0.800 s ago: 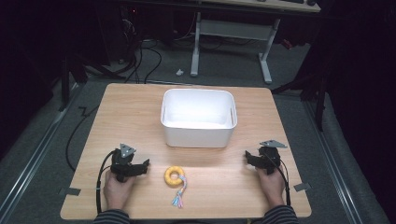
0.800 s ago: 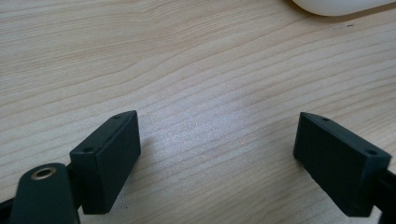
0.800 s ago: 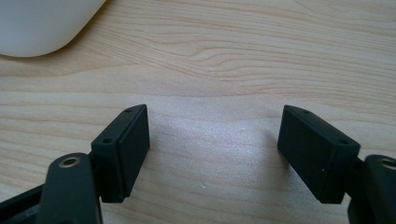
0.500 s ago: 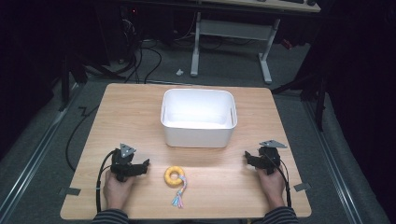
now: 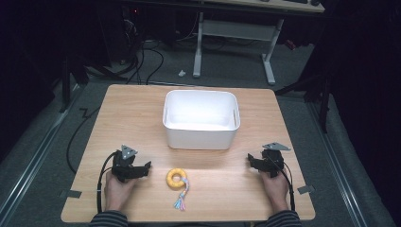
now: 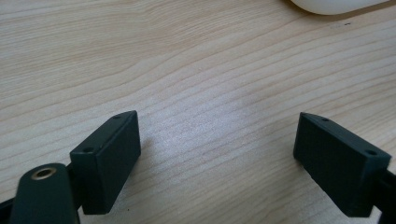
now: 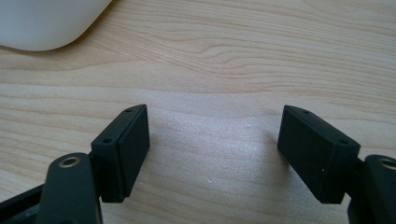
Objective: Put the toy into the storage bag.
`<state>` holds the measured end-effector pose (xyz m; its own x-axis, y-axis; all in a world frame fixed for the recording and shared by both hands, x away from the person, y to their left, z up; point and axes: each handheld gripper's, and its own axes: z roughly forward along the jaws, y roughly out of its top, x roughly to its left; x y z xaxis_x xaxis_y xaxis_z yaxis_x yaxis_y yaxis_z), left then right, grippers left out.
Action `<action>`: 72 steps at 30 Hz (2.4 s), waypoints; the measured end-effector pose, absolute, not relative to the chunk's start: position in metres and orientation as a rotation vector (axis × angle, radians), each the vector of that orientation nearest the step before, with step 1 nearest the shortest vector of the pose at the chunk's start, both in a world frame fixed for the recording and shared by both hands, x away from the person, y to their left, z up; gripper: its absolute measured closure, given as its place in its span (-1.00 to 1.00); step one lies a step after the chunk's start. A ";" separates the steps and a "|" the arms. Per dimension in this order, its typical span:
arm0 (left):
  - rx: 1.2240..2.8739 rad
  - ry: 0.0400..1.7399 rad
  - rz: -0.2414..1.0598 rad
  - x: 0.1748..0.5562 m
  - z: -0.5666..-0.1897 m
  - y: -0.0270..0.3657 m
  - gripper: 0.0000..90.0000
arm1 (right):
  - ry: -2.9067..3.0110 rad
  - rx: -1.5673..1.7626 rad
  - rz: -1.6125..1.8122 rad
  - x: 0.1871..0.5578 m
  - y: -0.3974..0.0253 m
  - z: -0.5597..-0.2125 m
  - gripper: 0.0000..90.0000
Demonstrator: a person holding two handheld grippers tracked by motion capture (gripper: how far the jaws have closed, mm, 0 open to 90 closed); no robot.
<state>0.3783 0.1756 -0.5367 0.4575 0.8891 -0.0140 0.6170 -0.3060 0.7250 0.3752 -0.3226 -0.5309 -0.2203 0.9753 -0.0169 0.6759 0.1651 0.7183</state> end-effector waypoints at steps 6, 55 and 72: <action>2.033 1.257 0.521 0.378 -0.536 0.176 -0.63 | 1.969 1.551 0.816 0.375 -0.322 -0.531 -0.43; 2.188 1.097 0.415 0.354 -0.475 0.138 -0.30 | 1.980 1.544 0.820 0.373 -0.322 -0.531 -0.43; 2.282 0.983 0.316 0.350 -0.477 0.101 -0.02 | 1.982 1.542 0.821 0.373 -0.322 -0.531 -0.43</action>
<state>0.3497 0.1010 -0.4766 0.6933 0.7202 -0.0263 0.5704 -0.5261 0.6307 0.3729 -0.3216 -0.5308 -0.2382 0.9710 -0.0189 0.6733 0.1791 0.7174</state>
